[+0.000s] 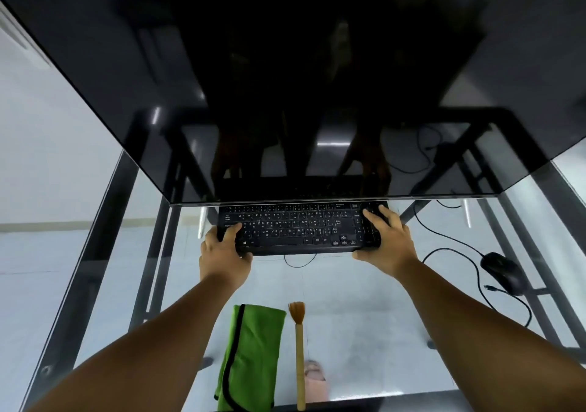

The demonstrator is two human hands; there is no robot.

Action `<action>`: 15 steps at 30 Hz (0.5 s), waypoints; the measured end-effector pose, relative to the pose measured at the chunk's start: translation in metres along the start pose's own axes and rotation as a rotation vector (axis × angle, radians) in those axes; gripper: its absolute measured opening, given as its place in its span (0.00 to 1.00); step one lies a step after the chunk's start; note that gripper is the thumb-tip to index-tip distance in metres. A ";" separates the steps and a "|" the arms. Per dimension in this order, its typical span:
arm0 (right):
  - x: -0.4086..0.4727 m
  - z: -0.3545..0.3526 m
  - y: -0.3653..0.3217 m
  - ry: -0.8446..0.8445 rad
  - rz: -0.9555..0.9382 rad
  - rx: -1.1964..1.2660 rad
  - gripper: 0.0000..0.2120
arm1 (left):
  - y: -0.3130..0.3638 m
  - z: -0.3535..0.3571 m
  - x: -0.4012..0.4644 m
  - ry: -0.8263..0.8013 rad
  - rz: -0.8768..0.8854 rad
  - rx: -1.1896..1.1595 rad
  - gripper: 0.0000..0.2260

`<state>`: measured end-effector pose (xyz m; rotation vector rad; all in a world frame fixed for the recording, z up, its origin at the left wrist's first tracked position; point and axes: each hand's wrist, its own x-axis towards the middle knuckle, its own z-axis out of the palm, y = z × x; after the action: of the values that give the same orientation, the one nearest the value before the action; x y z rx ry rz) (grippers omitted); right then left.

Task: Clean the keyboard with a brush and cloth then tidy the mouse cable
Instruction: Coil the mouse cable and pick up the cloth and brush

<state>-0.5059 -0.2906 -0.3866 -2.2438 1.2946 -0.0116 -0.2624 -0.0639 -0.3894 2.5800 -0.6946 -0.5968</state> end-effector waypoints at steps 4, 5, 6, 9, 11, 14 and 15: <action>-0.008 0.000 -0.001 0.028 0.028 -0.008 0.45 | 0.002 -0.001 -0.011 -0.014 0.030 0.119 0.29; -0.011 0.000 -0.001 0.045 0.032 0.007 0.43 | 0.002 -0.001 -0.015 -0.023 0.051 0.145 0.29; -0.015 -0.001 -0.001 0.068 0.036 0.024 0.42 | 0.003 -0.001 -0.018 -0.031 0.077 0.167 0.29; -0.024 -0.003 0.001 0.143 0.040 0.088 0.37 | 0.009 0.003 -0.025 -0.062 0.142 0.193 0.30; -0.029 -0.005 0.008 0.196 0.035 0.140 0.34 | 0.020 0.008 -0.030 -0.074 0.181 0.199 0.31; -0.032 -0.016 0.030 0.245 0.020 0.188 0.32 | 0.046 0.019 -0.037 -0.068 0.228 0.203 0.31; -0.032 -0.020 0.039 0.258 0.019 0.195 0.31 | 0.056 0.024 -0.040 -0.066 0.244 0.205 0.31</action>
<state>-0.5599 -0.2890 -0.3788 -2.1128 1.3814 -0.4153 -0.3261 -0.0932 -0.3707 2.6110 -1.1260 -0.5587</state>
